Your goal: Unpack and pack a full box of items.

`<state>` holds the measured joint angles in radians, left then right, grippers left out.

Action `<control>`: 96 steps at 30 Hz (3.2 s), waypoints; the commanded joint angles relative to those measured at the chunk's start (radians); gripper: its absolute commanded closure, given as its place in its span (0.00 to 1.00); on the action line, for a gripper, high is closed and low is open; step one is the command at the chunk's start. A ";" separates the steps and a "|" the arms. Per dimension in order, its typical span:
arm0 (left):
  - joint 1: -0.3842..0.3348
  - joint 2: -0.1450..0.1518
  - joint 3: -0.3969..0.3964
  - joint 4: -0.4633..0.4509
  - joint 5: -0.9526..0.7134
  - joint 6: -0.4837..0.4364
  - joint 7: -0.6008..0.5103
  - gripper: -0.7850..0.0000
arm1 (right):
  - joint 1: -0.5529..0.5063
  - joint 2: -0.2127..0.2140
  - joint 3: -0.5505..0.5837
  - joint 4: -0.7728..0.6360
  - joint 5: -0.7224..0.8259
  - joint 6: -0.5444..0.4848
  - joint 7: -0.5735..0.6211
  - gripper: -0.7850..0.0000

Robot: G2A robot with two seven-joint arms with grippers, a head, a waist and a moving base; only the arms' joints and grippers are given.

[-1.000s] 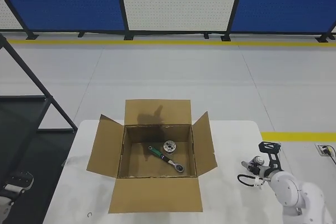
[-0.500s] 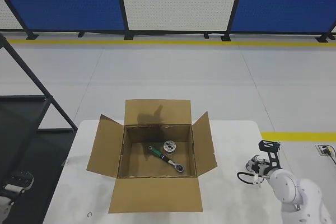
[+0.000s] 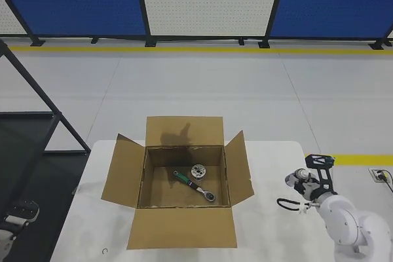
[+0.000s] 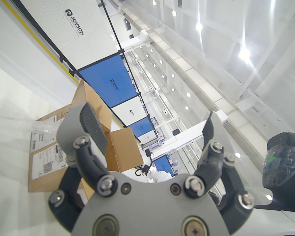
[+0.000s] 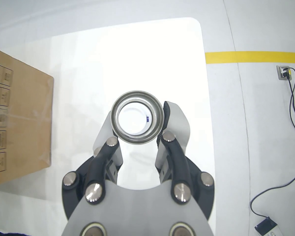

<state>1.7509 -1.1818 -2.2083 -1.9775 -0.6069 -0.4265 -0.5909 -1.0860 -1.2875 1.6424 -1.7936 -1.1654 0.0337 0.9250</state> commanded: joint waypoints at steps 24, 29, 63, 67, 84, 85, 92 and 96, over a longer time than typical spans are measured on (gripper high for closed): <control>0.000 0.000 0.000 0.000 0.000 0.000 0.000 0.00 | 0.258 -0.005 -0.255 -0.230 -0.008 -0.023 0.136 1.00; 0.000 0.000 0.000 0.000 0.000 0.000 0.000 0.00 | 0.258 -0.005 -0.255 -0.230 -0.008 -0.023 0.136 1.00; -0.038 -0.001 -0.026 0.012 -0.095 0.004 -0.030 0.00 | 0.489 -0.048 -0.550 0.042 0.272 -0.030 0.118 1.00; -0.038 -0.001 -0.026 0.012 -0.095 0.004 -0.030 0.00 | 0.526 -0.070 -0.635 0.139 0.323 -0.013 0.080 1.00; -0.038 -0.001 -0.026 0.012 -0.095 0.004 -0.030 0.00 | 0.556 -0.097 -0.715 0.266 0.394 0.021 0.042 1.00; -0.038 -0.001 -0.026 0.012 -0.095 0.004 -0.030 0.00 | 0.556 -0.097 -0.715 0.266 0.394 0.021 0.042 1.00; -0.038 -0.001 -0.026 0.012 -0.095 0.004 -0.030 0.00 | 0.617 -0.130 -0.799 0.423 0.457 -0.016 0.036 1.00; -0.038 -0.001 -0.026 0.012 -0.095 0.004 -0.030 0.00 | 0.707 -0.174 -0.893 0.601 0.489 -0.045 0.017 1.00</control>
<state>1.7130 -1.1829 -2.2347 -1.9659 -0.7014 -0.4221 -0.6207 -0.3987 -1.4515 0.7718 -1.2390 -0.6884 0.0058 0.9508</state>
